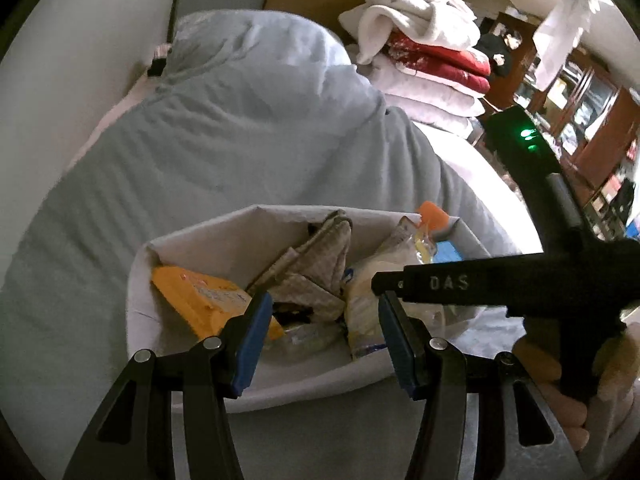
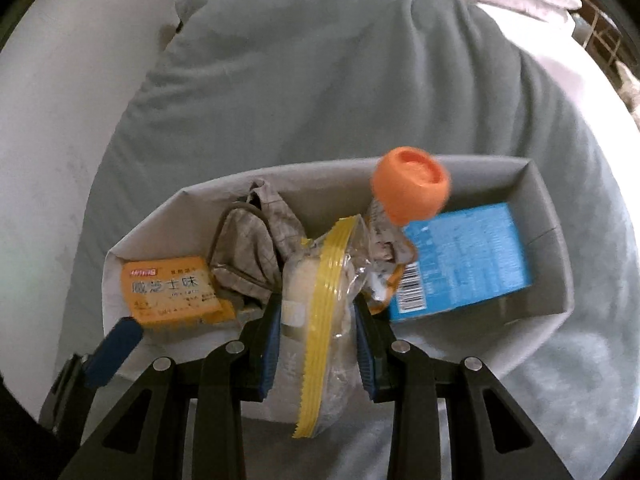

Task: Organize objects
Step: 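Carry the zip bag into the basket and open the right gripper, then move the right gripper down to the red packet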

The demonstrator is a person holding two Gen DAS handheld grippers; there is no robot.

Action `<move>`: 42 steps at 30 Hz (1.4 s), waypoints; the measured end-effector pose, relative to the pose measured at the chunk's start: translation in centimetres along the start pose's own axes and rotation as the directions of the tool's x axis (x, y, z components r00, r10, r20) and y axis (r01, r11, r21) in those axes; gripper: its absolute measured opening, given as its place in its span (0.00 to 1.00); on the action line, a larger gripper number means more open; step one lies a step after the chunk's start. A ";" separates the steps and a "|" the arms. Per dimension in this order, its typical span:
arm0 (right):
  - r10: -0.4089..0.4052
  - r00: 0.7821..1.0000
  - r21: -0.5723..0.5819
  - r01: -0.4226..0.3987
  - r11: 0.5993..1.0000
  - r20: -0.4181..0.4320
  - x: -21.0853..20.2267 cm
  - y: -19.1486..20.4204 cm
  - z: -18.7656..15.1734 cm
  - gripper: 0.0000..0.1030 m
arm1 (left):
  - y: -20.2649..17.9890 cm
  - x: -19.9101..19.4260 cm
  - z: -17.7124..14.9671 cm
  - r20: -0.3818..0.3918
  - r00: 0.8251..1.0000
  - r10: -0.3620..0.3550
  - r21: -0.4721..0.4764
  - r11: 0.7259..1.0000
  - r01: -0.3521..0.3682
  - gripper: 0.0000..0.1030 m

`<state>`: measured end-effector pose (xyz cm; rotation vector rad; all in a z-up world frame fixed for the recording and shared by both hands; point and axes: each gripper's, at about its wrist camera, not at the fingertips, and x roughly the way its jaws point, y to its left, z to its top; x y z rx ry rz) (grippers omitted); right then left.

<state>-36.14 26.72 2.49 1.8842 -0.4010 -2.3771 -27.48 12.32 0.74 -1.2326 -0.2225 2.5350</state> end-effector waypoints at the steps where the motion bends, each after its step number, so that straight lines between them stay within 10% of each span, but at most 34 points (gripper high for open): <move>1: 0.009 1.000 0.013 -0.010 1.000 0.004 -0.1 -0.2 0.0 0.31 | -0.2 -0.3 -0.1 0.014 1.000 0.009 0.012 1.000 -0.009 0.53; 16: 0.145 0.950 -0.101 -0.121 0.988 0.275 -10.5 -2.0 -6.9 0.49 | -2.4 -6.2 -2.5 0.132 0.980 0.150 0.102 0.981 -0.164 0.53; 27: 0.265 0.963 -0.187 -0.251 0.950 0.052 -7.4 -0.2 -15.0 0.51 | -1.5 -9.2 -6.5 0.055 0.990 0.127 0.047 0.990 -0.130 0.53; 33: 0.348 0.933 -0.165 -0.360 0.918 -0.095 -6.5 0.1 -18.1 0.51 | 0.7 -11.7 -9.6 0.024 0.988 0.153 -0.021 0.988 -0.152 0.53; 42: 0.264 0.941 -0.187 -0.304 0.934 -0.210 -5.2 2.3 -20.2 0.55 | 2.3 -12.7 -12.7 -0.016 0.982 0.186 -0.077 0.979 -0.187 0.53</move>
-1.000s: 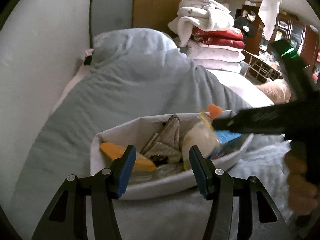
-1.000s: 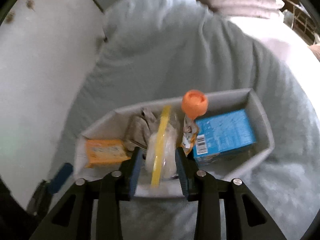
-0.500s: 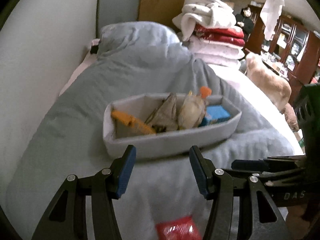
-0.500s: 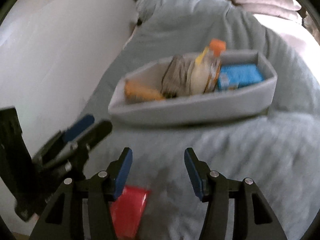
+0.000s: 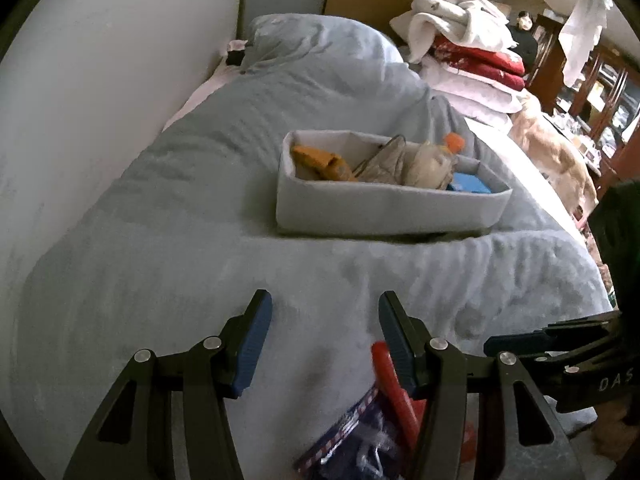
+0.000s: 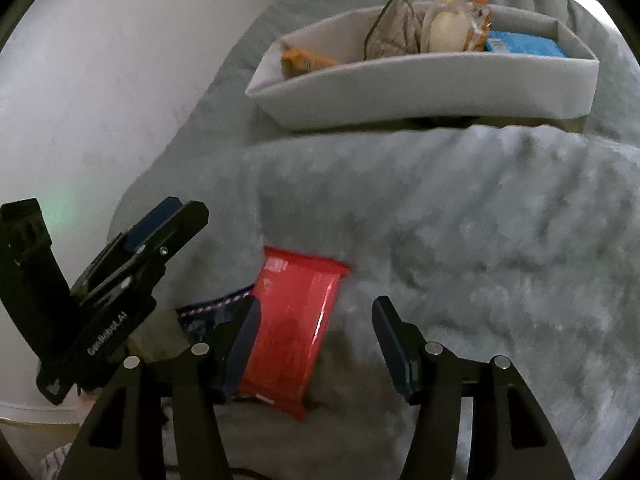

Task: Organize objects
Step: 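Move the right gripper down to the red packet, then close the right gripper on the red packet and lift it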

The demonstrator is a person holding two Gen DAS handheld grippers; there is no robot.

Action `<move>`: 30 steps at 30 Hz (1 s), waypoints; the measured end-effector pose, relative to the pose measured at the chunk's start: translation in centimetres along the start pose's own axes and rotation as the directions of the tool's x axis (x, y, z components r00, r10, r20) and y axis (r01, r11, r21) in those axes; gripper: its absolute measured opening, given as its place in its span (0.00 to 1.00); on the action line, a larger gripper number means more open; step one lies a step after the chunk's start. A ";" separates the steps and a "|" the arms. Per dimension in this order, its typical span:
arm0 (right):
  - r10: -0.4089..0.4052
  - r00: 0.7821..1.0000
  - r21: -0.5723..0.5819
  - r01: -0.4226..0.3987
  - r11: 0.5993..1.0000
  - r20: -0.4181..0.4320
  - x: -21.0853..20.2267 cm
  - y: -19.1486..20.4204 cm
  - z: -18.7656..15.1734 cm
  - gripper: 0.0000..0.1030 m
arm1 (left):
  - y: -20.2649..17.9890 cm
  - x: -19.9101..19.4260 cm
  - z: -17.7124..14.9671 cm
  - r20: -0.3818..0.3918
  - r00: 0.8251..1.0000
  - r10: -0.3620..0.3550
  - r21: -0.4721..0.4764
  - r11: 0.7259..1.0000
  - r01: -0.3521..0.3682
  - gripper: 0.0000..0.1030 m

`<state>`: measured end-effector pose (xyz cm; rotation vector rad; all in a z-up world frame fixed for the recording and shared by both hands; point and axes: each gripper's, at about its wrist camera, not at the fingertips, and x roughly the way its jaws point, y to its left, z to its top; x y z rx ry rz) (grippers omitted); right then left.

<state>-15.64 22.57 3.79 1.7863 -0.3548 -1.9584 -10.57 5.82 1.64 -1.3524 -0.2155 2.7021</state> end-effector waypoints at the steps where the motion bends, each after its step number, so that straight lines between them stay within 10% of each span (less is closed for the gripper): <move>1: 0.010 1.000 0.014 -0.010 1.000 -0.026 0.4 0.1 0.0 0.55 | 0.0 -0.1 -0.2 0.000 1.000 -0.001 -0.002 1.000 0.001 0.53; 11: -0.019 0.993 0.025 0.022 0.999 -0.116 2.4 1.9 -0.4 0.55 | 0.8 -2.6 -2.2 0.074 0.989 0.127 -0.027 0.992 -0.125 0.53; 21: -0.024 0.983 -0.004 0.024 1.000 -0.184 4.3 1.8 -0.8 0.60 | 1.5 -3.4 -3.4 0.077 0.993 0.092 -0.054 0.995 -0.088 0.53; 30: -0.022 0.997 -0.007 0.022 1.000 -0.079 2.1 0.8 -1.7 0.50 | 0.9 -2.7 -3.6 0.042 0.996 0.082 -0.027 0.996 -0.081 0.54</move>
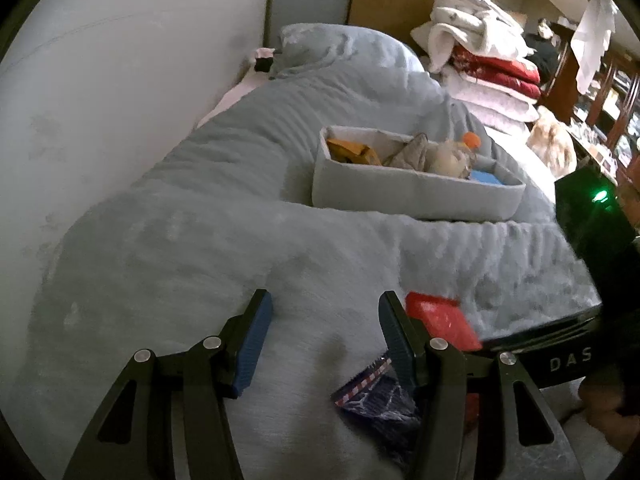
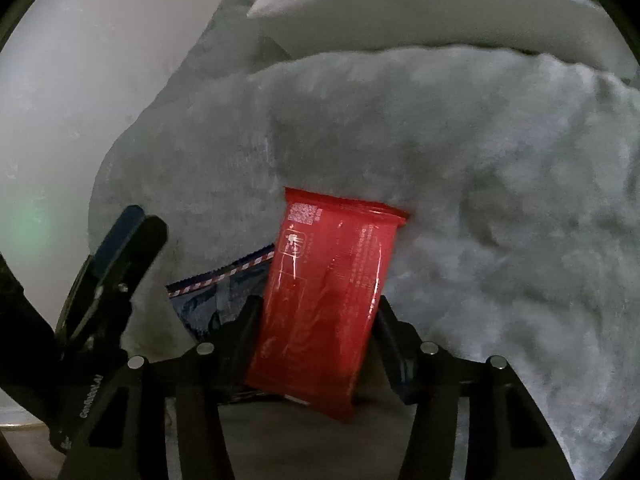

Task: Organize objects
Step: 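Close the right gripper on the red packet and lift it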

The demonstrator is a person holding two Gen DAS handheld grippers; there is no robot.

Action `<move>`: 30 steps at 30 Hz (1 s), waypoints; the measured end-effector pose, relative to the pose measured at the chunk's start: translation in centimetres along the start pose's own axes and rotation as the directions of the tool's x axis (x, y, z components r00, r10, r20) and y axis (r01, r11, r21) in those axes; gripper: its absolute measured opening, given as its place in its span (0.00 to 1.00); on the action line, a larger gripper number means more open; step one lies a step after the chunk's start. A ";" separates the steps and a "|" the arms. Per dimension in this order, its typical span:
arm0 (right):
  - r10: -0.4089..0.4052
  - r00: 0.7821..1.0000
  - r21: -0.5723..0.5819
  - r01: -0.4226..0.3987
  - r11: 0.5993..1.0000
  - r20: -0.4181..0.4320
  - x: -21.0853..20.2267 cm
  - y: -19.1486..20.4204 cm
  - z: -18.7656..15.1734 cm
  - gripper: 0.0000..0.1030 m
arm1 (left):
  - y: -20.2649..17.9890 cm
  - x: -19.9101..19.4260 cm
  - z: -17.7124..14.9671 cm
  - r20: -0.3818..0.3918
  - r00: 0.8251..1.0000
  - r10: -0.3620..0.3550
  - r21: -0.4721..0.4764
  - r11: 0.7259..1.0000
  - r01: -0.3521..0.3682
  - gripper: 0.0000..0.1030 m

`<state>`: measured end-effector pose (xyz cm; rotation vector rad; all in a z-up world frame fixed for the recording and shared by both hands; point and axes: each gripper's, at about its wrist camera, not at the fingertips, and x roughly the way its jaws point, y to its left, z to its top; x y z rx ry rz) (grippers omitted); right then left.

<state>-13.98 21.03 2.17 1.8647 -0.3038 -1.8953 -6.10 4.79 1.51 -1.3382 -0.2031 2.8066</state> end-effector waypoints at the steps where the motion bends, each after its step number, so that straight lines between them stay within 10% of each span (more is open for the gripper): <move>1: -0.018 0.999 -0.012 0.019 1.000 0.038 -0.7 0.1 -0.2 0.49 | -0.2 0.1 0.0 -0.003 1.000 -0.003 0.006 1.000 0.003 0.54; 7: -0.072 0.976 0.007 0.072 0.997 0.203 -4.1 -0.3 -1.0 0.42 | -0.6 0.2 -0.2 -0.010 1.000 -0.016 0.027 1.000 0.016 0.54; 15: -0.025 0.980 0.087 0.008 0.996 0.196 -4.2 -1.8 -1.2 0.28 | -1.0 0.4 -0.2 -0.016 0.999 -0.041 0.038 0.998 0.042 0.54; 20: -0.023 0.994 0.111 0.010 0.994 0.111 -2.0 -2.0 -0.6 0.58 | -0.9 0.5 -0.2 -0.022 0.999 -0.046 0.035 0.998 0.047 0.54; 30: -0.037 0.999 0.121 0.041 0.992 -0.035 0.6 -2.3 -0.7 0.62 | -1.0 0.9 -0.3 -0.037 0.998 -0.052 0.039 0.998 0.053 0.54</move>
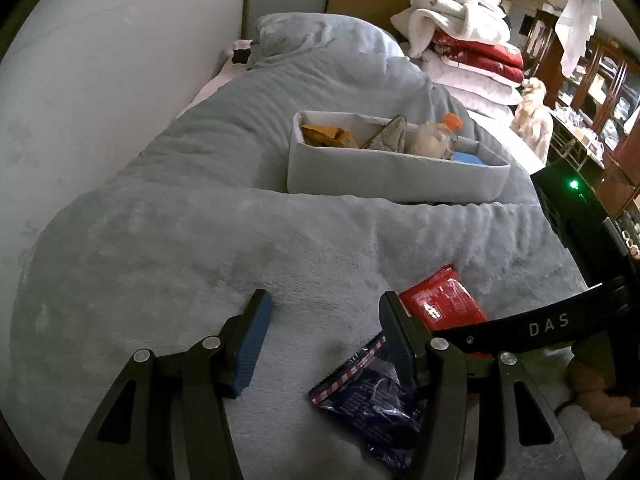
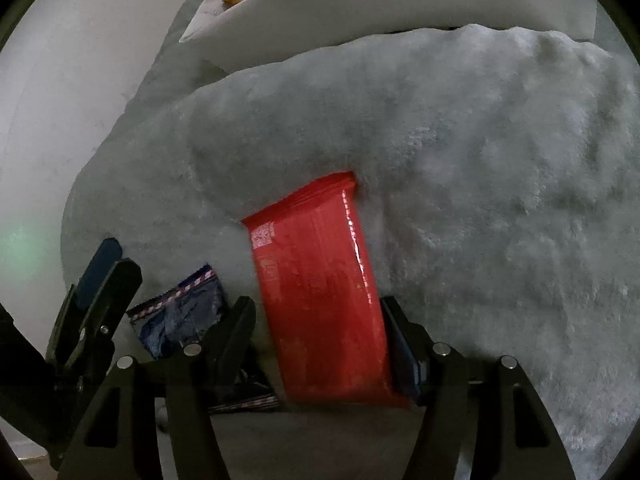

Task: Organize objects
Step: 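Close the right gripper on the red packet and lift it, then carry the red packet into the basket and open the right gripper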

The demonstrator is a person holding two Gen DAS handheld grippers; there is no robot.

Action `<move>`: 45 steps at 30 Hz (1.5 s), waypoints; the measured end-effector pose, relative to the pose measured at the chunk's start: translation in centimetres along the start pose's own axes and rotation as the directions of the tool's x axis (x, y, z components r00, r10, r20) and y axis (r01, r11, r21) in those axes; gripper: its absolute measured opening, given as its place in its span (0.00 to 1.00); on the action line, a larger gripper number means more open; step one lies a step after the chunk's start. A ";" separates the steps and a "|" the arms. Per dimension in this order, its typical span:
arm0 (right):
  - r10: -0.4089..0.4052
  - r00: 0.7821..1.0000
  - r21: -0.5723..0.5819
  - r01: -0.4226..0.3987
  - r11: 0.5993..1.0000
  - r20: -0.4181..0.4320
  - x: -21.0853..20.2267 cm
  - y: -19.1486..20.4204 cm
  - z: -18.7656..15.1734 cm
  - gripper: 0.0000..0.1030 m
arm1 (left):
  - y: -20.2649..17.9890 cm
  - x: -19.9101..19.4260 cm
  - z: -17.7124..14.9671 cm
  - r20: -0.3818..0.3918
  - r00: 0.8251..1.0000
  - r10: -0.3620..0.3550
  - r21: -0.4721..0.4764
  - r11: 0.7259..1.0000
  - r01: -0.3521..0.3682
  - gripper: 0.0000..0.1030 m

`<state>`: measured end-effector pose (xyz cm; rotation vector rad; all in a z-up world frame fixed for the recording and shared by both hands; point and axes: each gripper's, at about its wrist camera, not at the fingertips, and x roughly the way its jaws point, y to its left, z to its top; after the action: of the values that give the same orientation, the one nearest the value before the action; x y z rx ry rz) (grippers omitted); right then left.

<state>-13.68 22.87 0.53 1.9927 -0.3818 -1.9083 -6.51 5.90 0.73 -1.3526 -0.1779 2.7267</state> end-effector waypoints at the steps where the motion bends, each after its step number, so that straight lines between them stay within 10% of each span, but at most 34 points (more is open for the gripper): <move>1: -0.006 1.000 -0.005 0.005 1.000 -0.003 0.0 0.1 -0.1 0.63 | 0.0 0.0 0.0 0.000 1.000 0.000 0.000 1.000 0.000 0.54; 9: -0.102 0.995 -0.097 0.103 0.990 0.017 0.0 1.8 -1.0 0.48 | -0.1 0.0 -0.1 -0.002 1.000 0.004 0.004 1.000 -0.004 0.54; 21: 0.032 0.984 -0.110 -0.013 0.994 0.174 -4.5 1.8 -2.3 0.42 | -0.2 0.0 -0.1 -0.001 1.000 -0.002 0.001 1.000 0.002 0.54; 35: 0.027 0.866 -0.042 -0.007 0.999 0.499 -14.4 1.8 7.9 0.42 | -2.4 3.3 9.3 0.054 0.960 -0.276 0.009 0.961 0.276 0.54; 41: -0.109 0.737 0.018 0.131 0.991 0.667 -13.6 1.4 11.8 0.42 | -3.3 8.1 13.7 0.037 0.932 -0.362 -0.022 0.932 0.363 0.54; 45: -0.113 0.733 0.016 0.138 0.990 0.671 -11.0 0.8 14.1 0.42 | -3.8 10.0 15.4 0.036 0.925 -0.379 0.001 0.925 0.379 0.54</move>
<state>-28.31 25.96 10.40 1.2506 -0.3873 -2.6712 -24.69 10.06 2.60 -1.1299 -0.4062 2.4260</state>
